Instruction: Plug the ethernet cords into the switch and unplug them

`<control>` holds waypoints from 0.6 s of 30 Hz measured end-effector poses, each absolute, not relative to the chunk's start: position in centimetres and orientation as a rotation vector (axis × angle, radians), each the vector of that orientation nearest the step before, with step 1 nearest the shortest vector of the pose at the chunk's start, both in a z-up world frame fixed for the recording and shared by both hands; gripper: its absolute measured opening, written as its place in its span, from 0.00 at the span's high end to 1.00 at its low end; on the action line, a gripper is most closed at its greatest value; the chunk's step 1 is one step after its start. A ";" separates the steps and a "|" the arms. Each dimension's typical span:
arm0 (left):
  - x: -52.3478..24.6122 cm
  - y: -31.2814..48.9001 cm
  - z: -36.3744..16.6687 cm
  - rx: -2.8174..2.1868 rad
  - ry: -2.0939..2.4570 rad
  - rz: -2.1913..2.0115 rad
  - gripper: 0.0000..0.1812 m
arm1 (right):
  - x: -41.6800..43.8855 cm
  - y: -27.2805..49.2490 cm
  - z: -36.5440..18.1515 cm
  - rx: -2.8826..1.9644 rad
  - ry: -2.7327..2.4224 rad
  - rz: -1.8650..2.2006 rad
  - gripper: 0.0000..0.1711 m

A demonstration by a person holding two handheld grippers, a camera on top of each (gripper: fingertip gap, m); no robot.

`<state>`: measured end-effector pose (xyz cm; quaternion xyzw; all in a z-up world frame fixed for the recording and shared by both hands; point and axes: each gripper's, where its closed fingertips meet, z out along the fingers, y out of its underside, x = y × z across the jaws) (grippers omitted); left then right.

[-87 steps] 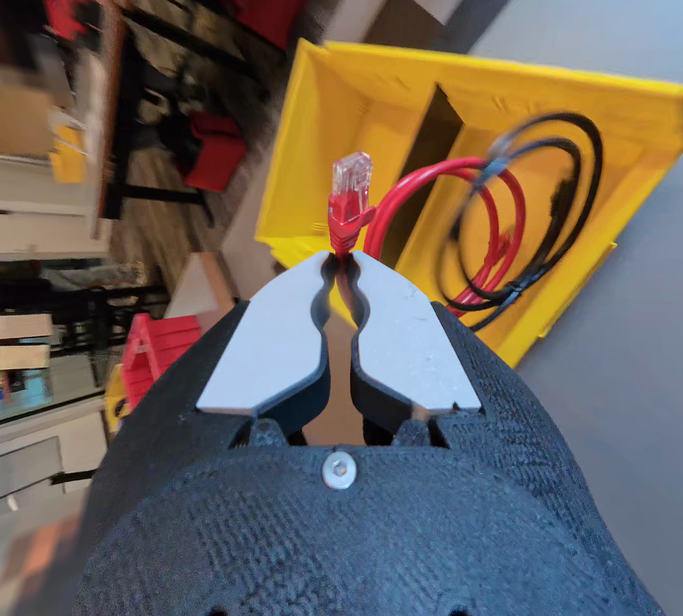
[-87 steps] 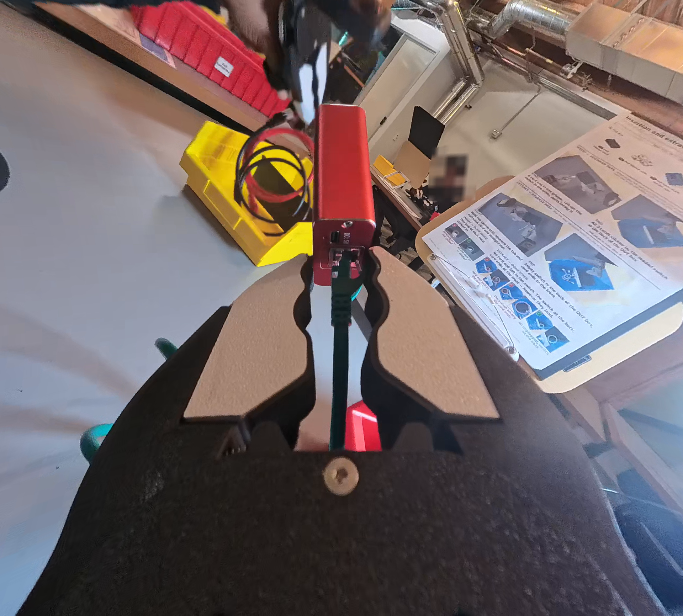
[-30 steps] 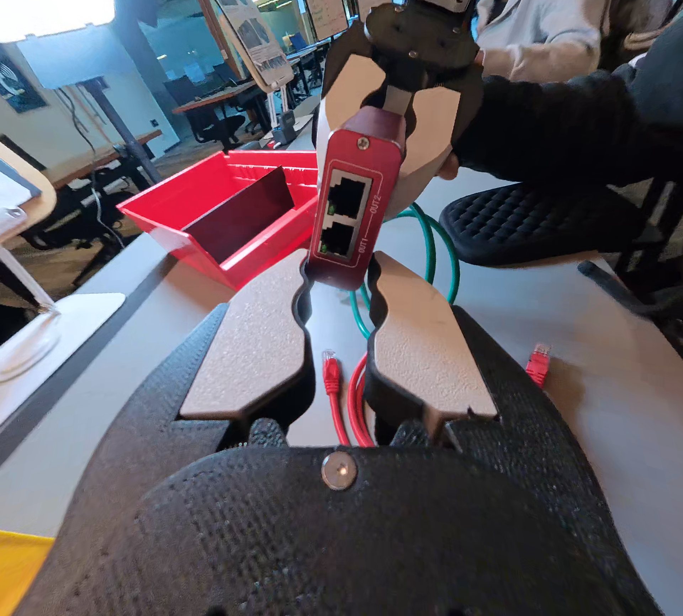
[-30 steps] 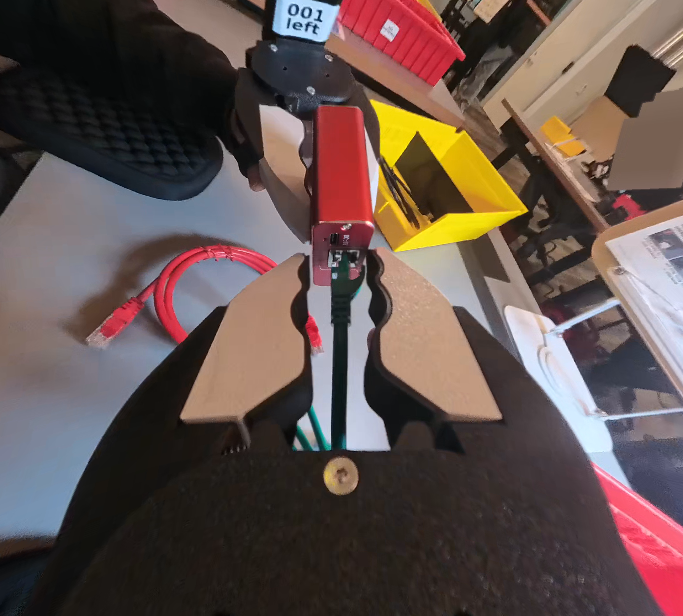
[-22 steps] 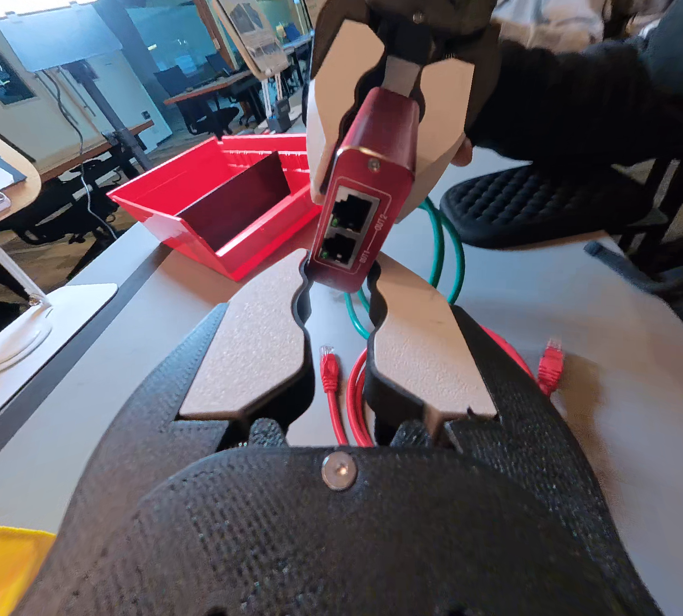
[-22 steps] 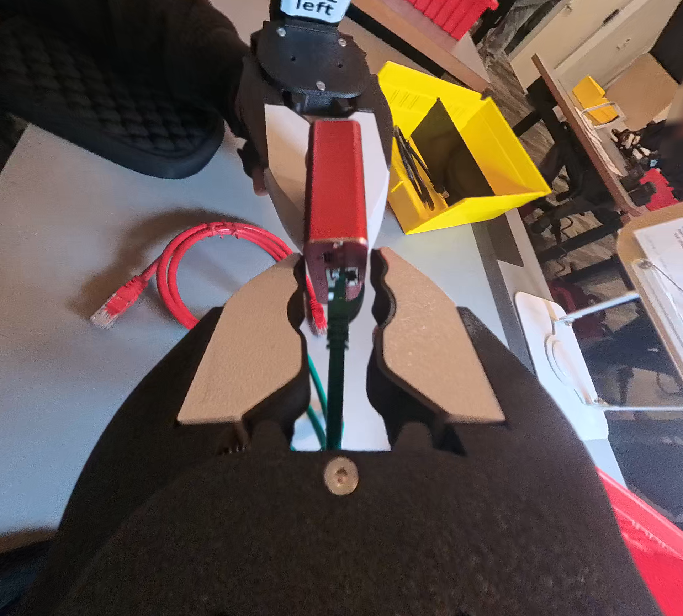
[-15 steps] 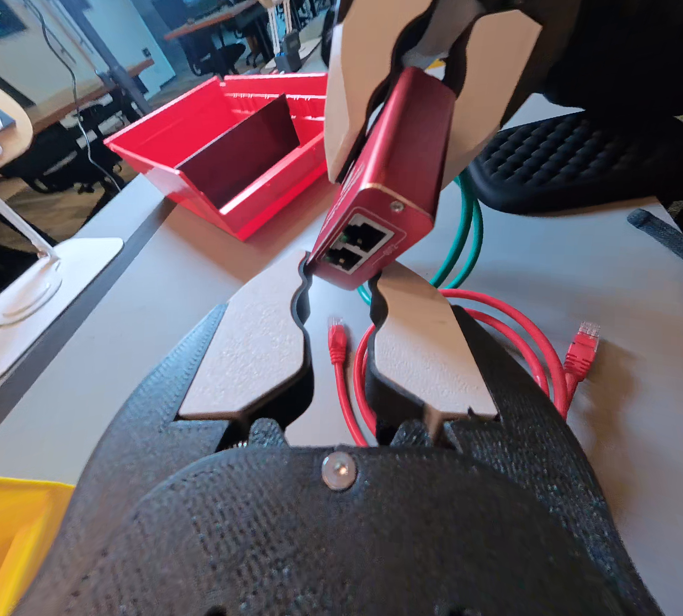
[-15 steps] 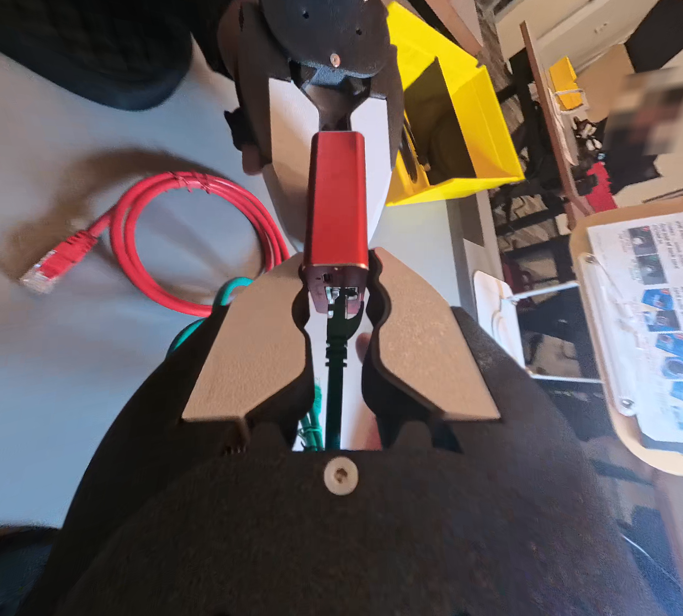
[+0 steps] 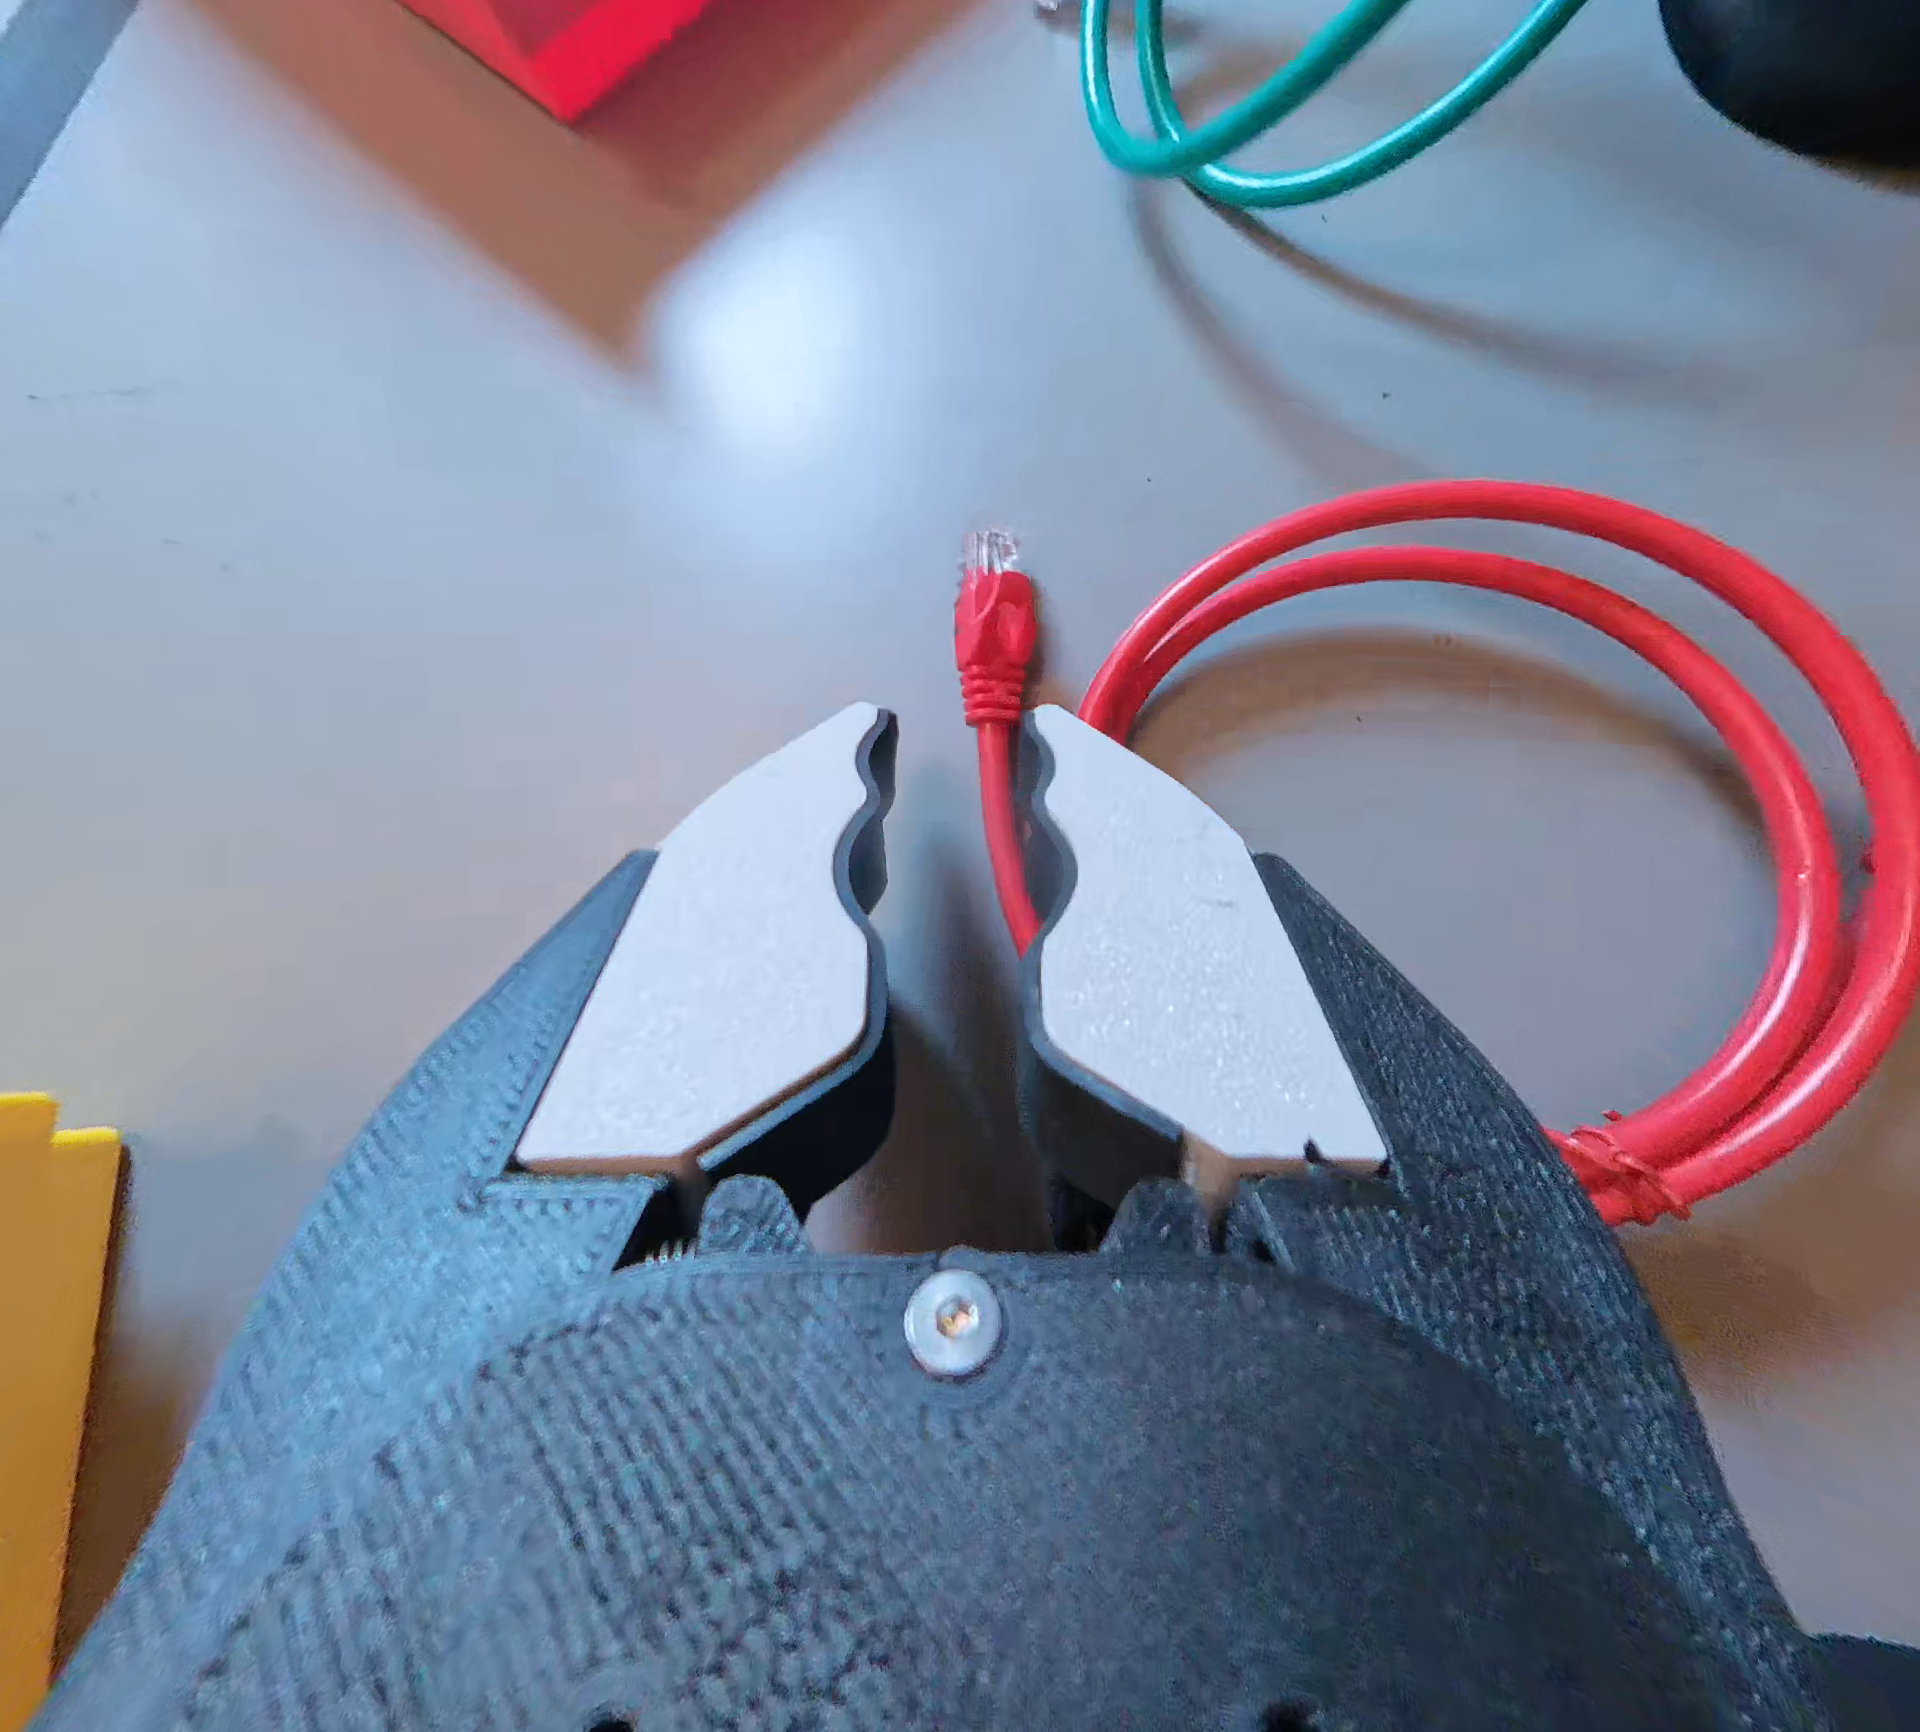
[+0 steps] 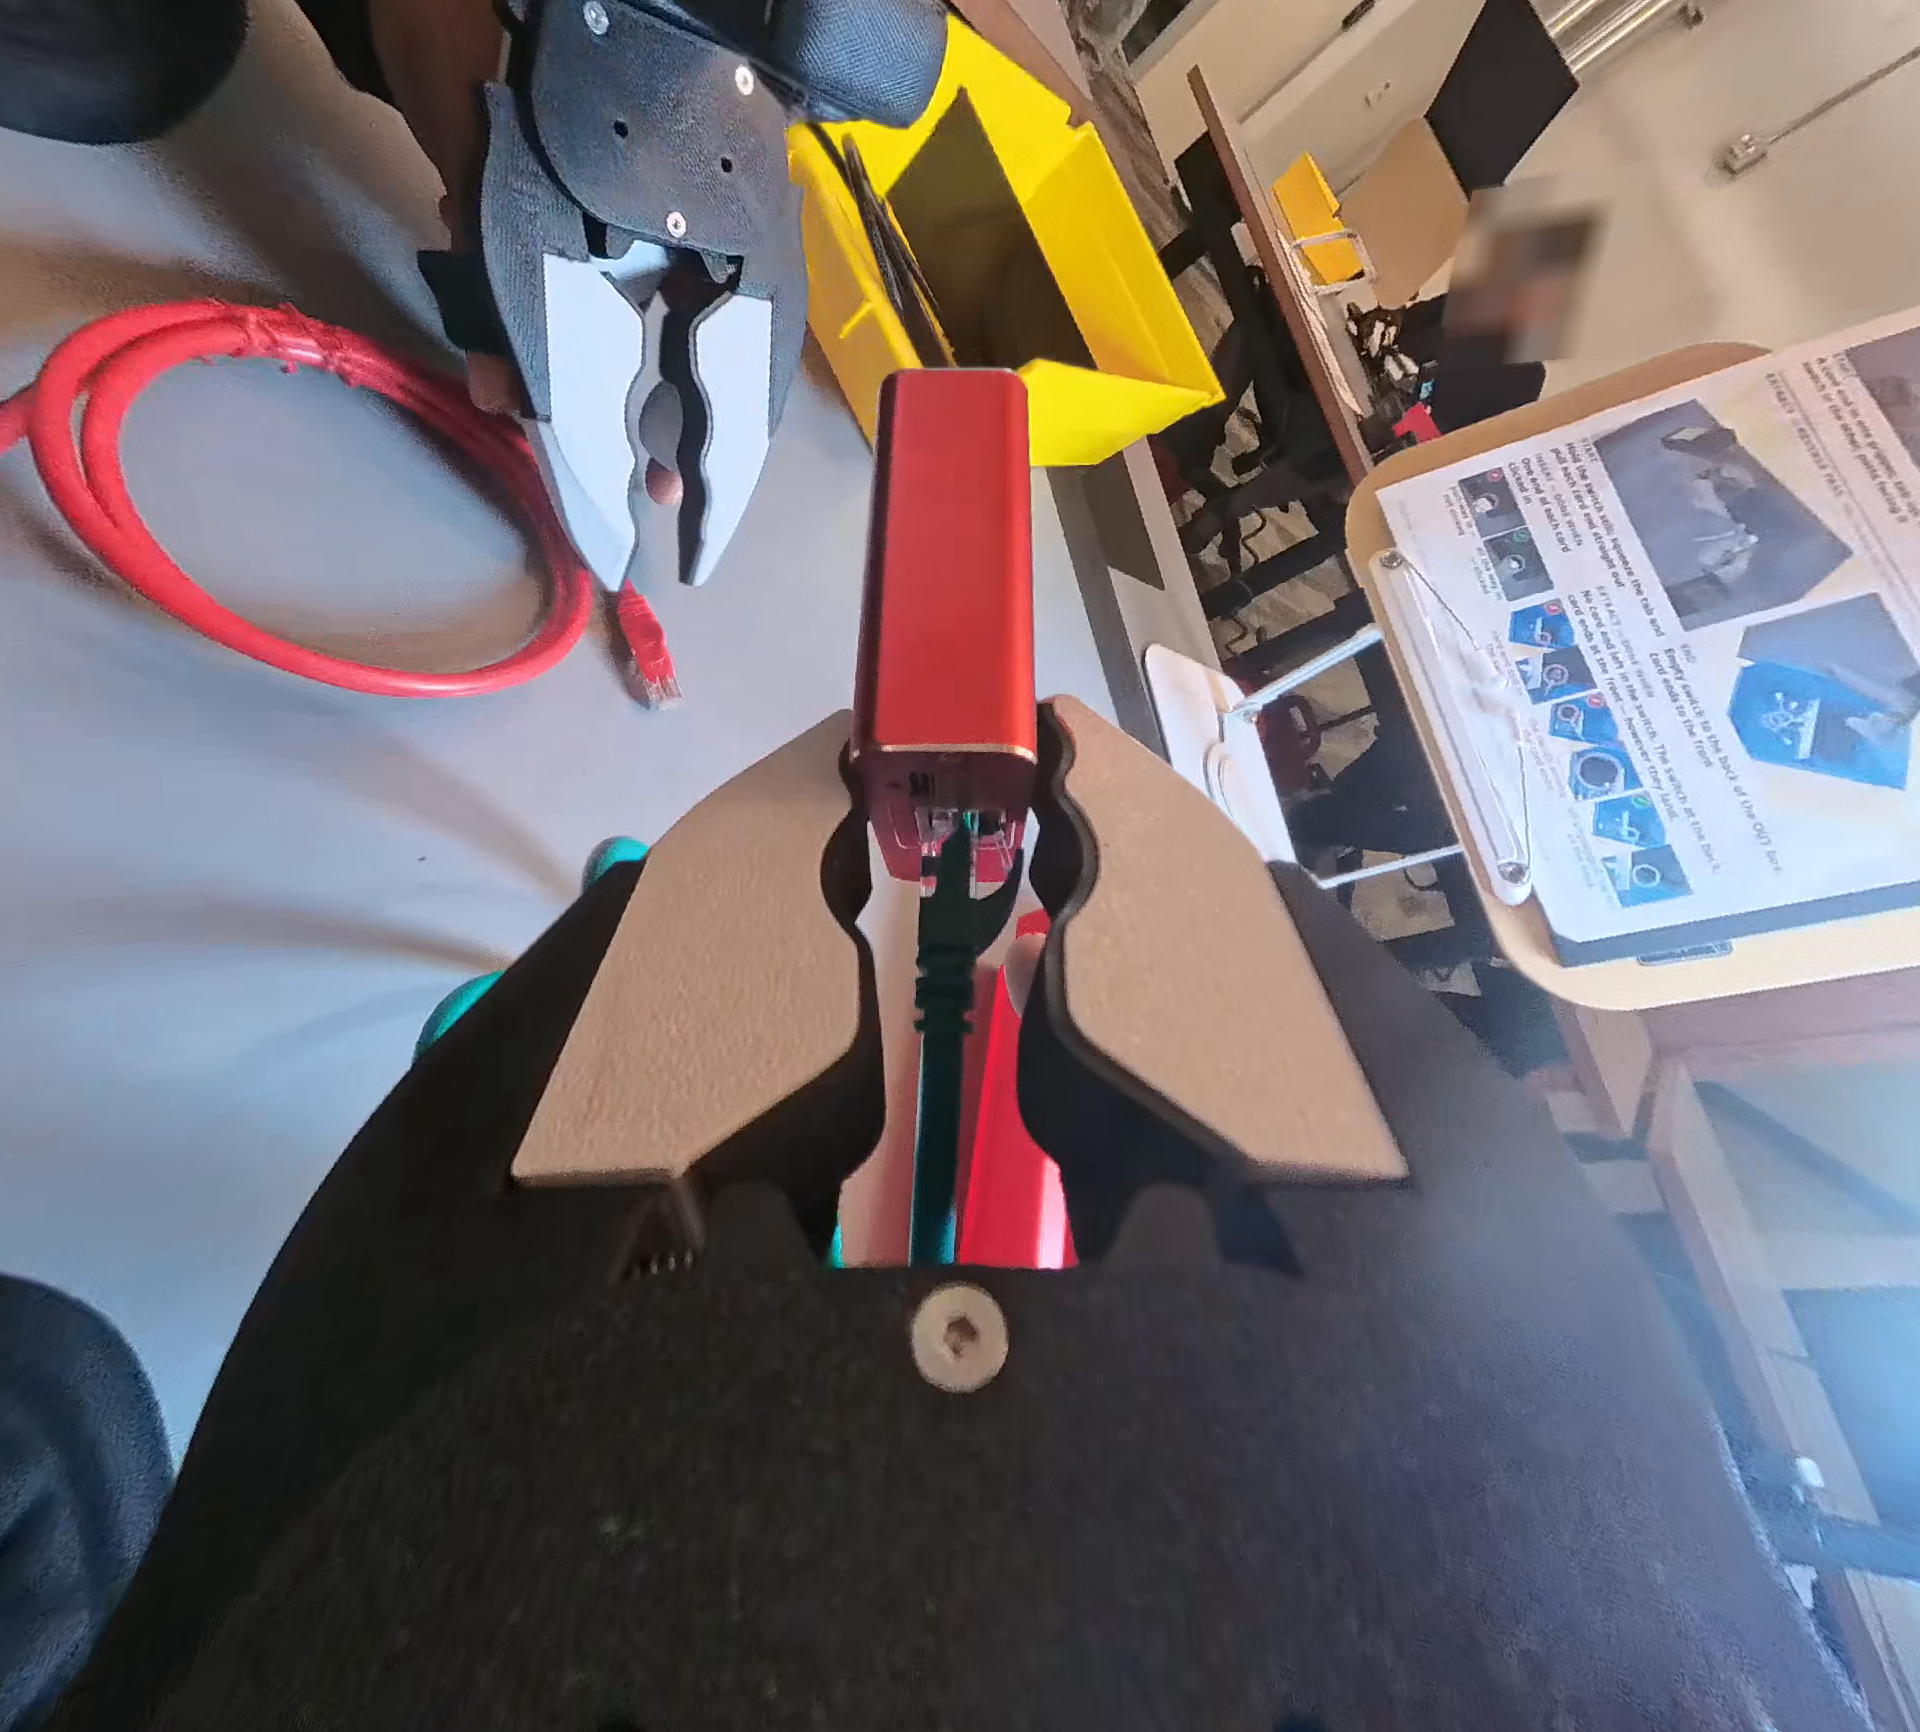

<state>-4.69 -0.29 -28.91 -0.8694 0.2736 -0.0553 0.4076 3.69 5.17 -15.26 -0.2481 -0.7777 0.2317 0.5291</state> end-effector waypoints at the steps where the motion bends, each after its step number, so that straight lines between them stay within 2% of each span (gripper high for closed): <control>1: -4.7 -0.2 -29.0 -2.196 0.697 -0.126 0.89 | 3.7 5.2 -15.4 -0.594 -1.851 0.553 0.84; 13: -4.3 -0.1 -29.6 -2.268 0.765 -0.004 0.96 | 3.2 4.5 -16.1 -0.582 -1.824 0.627 0.84; 18: -4.4 0.0 -29.7 -2.315 0.762 0.053 0.96 | 3.0 4.4 -16.4 -0.580 -1.835 0.617 0.84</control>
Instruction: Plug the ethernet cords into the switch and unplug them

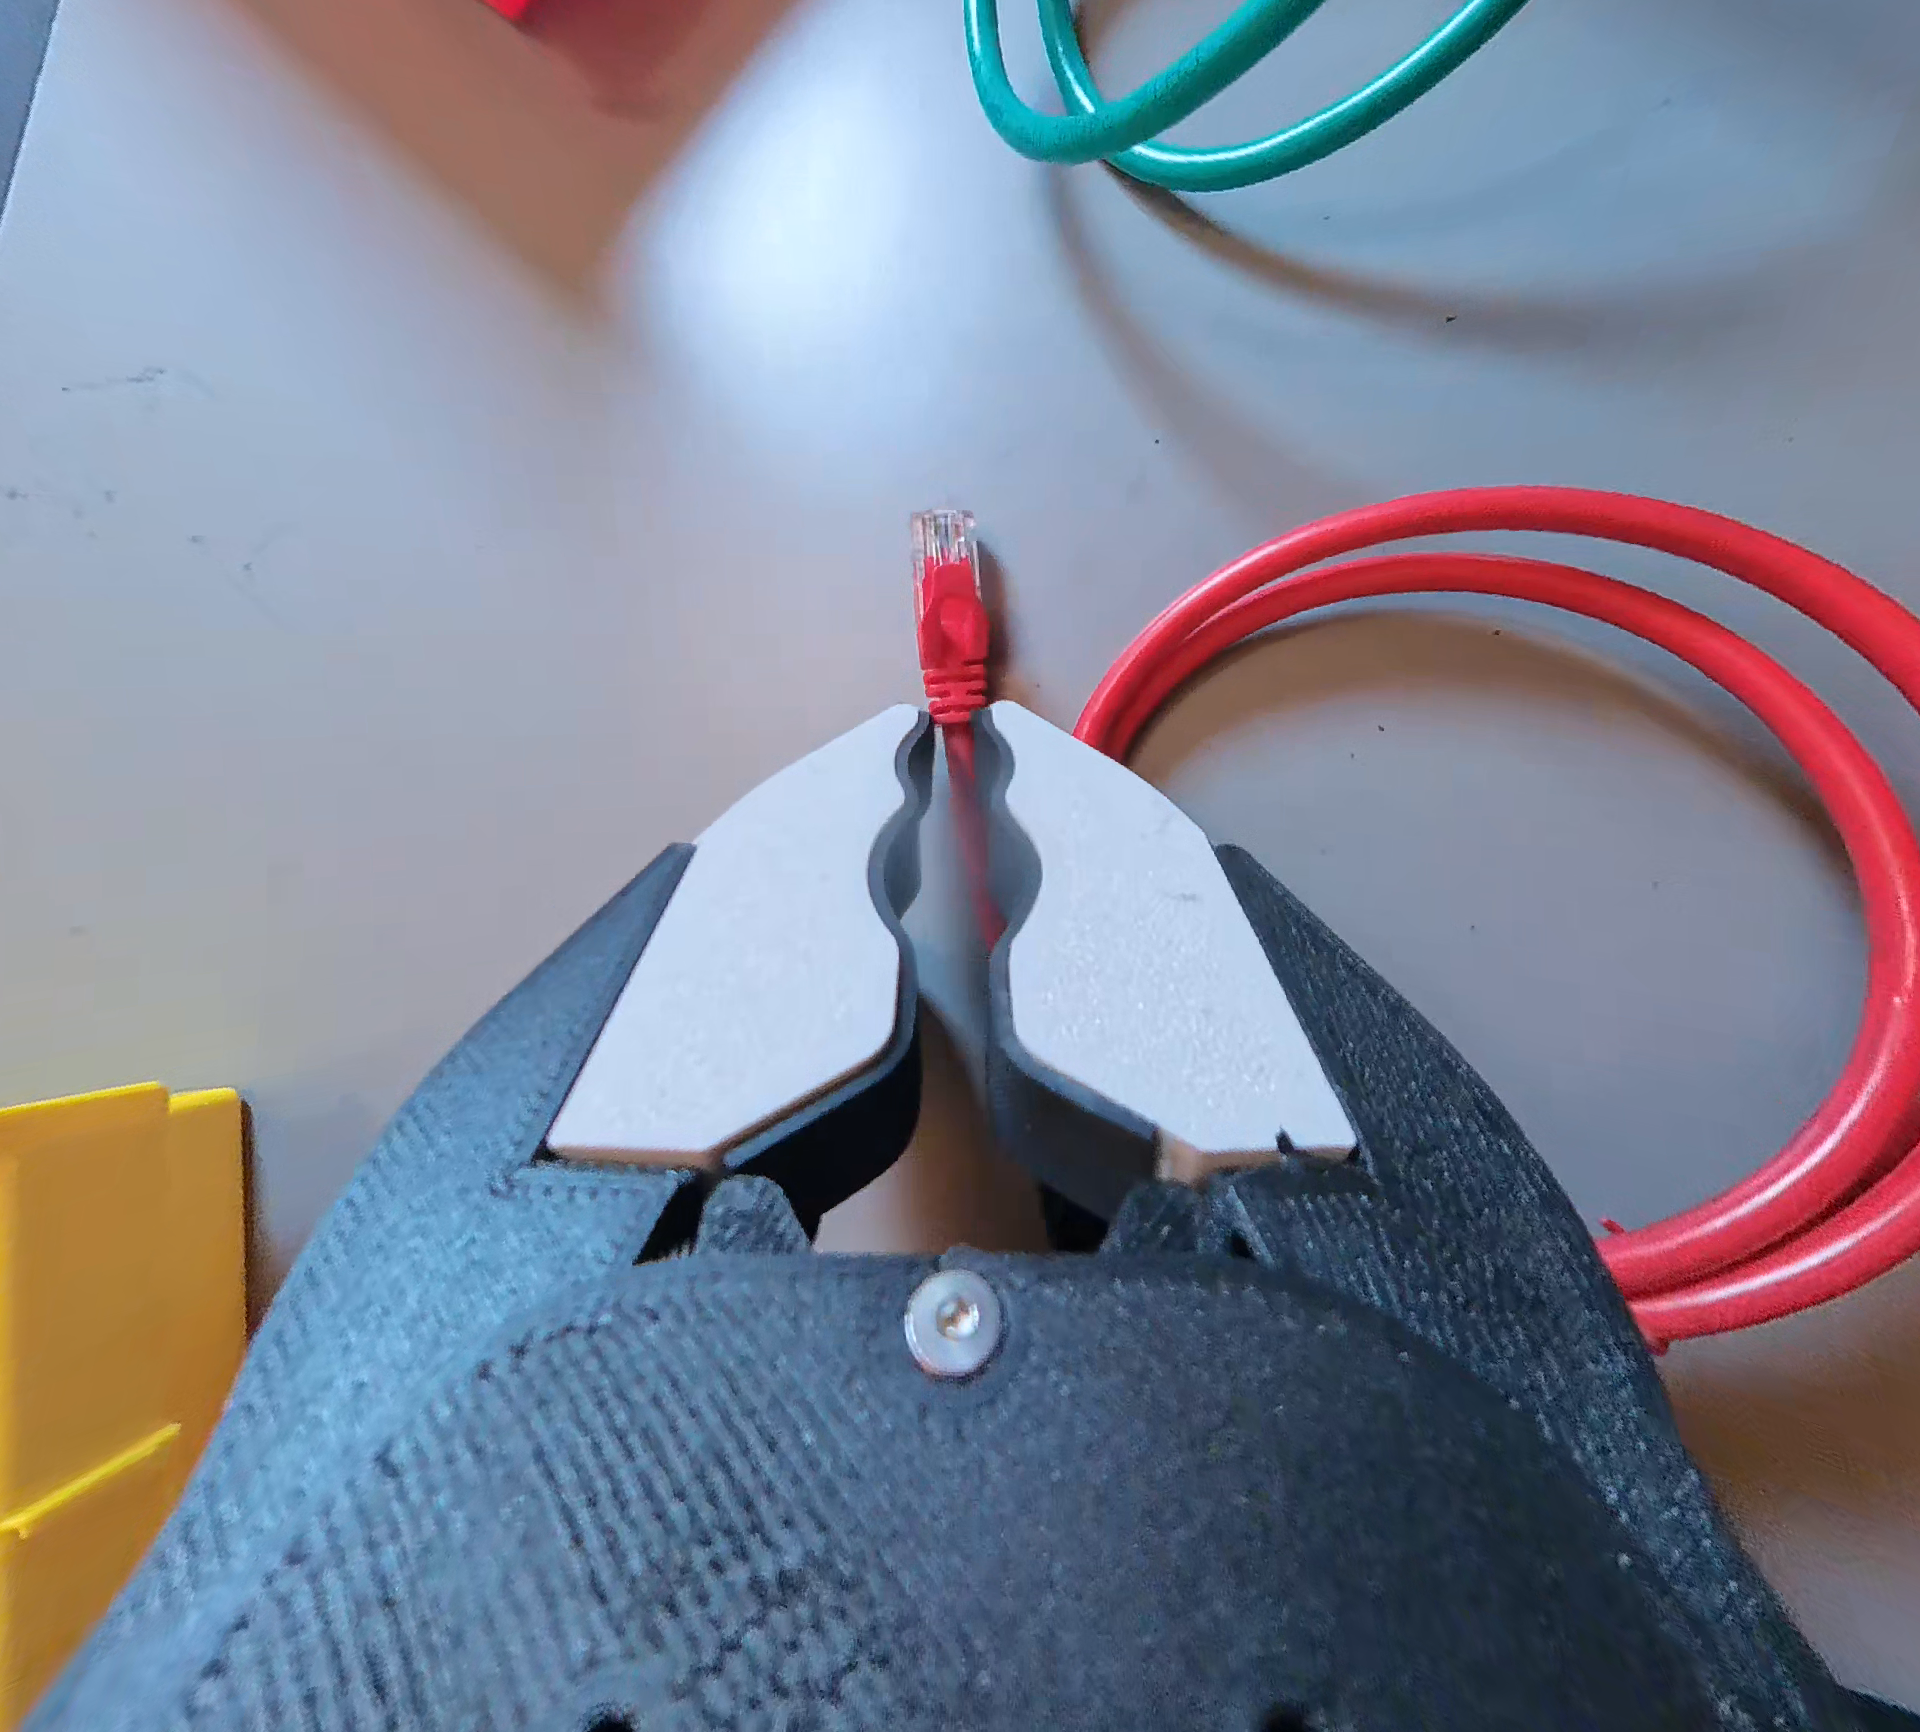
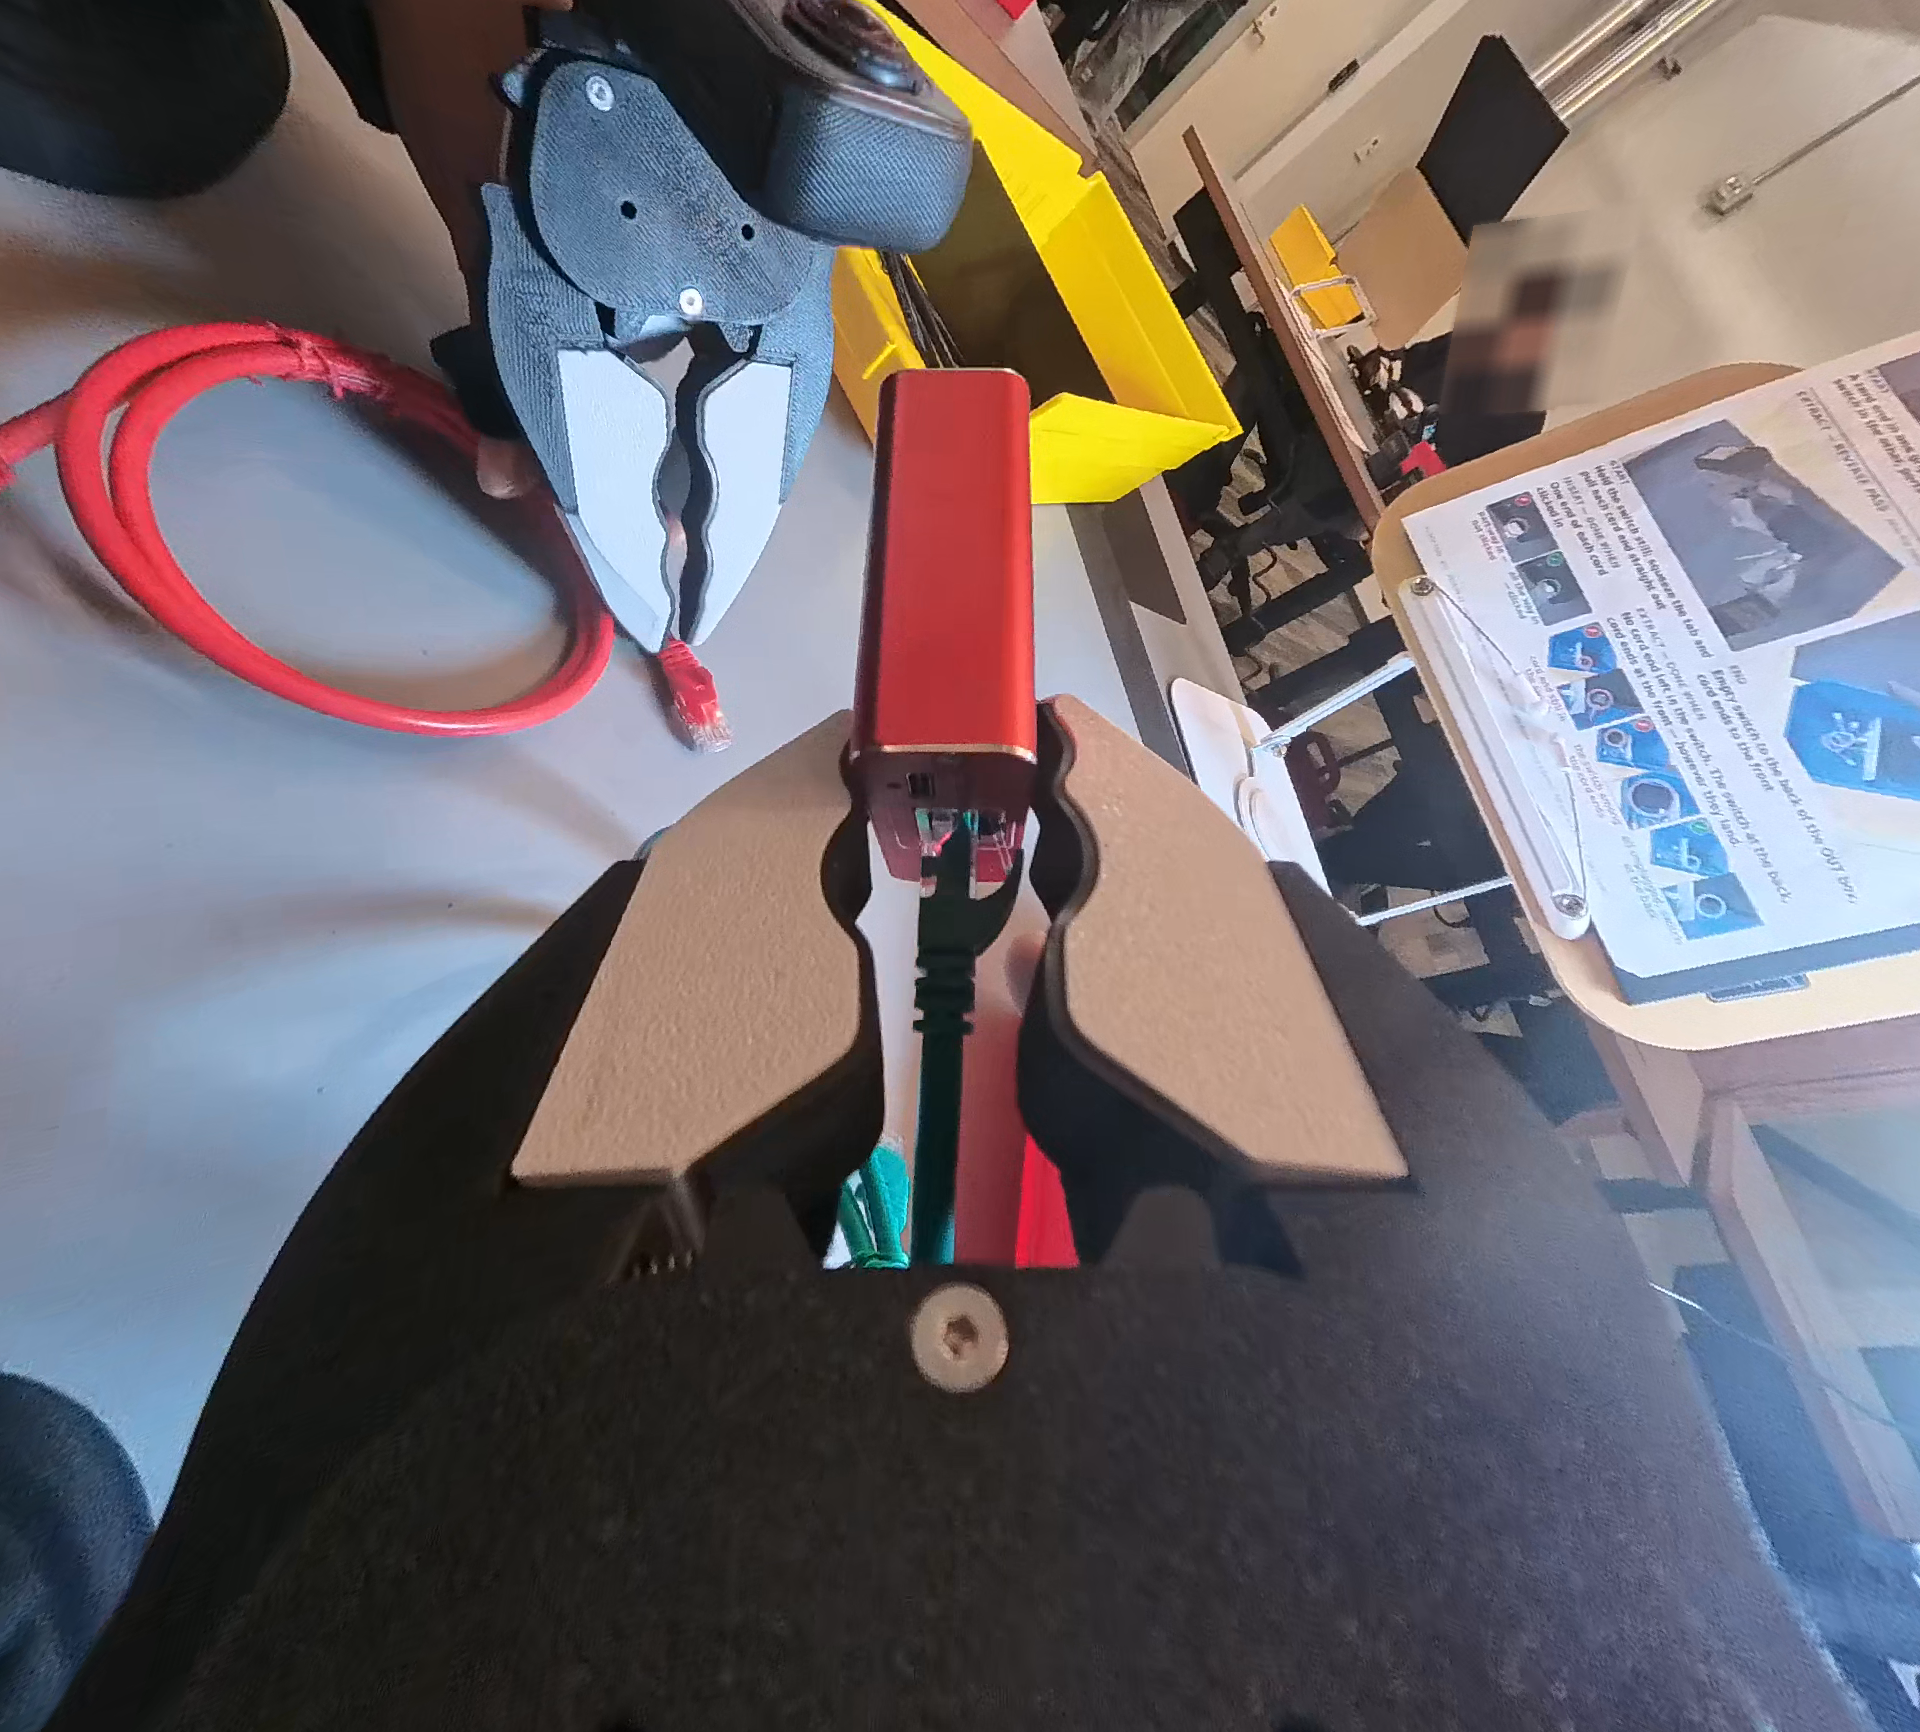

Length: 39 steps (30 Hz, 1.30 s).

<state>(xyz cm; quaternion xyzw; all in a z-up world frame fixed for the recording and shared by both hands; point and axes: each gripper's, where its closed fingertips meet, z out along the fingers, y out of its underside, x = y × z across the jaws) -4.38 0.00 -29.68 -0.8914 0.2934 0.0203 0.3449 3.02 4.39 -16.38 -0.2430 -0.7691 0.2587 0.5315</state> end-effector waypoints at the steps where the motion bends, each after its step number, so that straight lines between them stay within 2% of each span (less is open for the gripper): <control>1: -4.4 0.0 -29.7 -2.329 0.751 0.048 0.95 | 3.0 4.4 -16.4 -0.580 -1.835 0.618 0.84; 8: -4.7 0.1 -30.1 -2.442 0.666 -0.095 0.91 | 3.0 4.6 -16.1 -0.586 -1.825 0.622 0.84; 16: -5.1 0.8 -29.8 -2.367 0.796 0.012 0.95 | 3.0 4.7 -16.8 -0.571 -1.846 0.608 0.84; 19: -4.1 -0.1 -27.2 -2.312 0.747 -0.239 1.00 | 3.3 4.3 -17.3 -0.500 -1.886 0.575 0.84; 23: -3.8 -1.3 -23.1 -2.229 0.686 -0.417 1.00 | 3.5 3.7 -17.0 -0.401 -1.926 0.549 0.84; 25: -4.7 -1.4 -23.6 -2.251 0.689 -0.341 1.00 | 3.5 4.0 -17.1 -0.395 -1.951 0.512 0.84; 31: -4.7 -0.6 -27.2 -2.294 0.671 -0.260 0.89 | 3.3 4.3 -17.8 -0.438 -1.965 0.477 0.84; 39: -3.4 1.0 -29.8 -2.365 0.816 -0.193 0.90 | 3.5 4.6 -17.9 -0.479 -1.944 0.502 0.84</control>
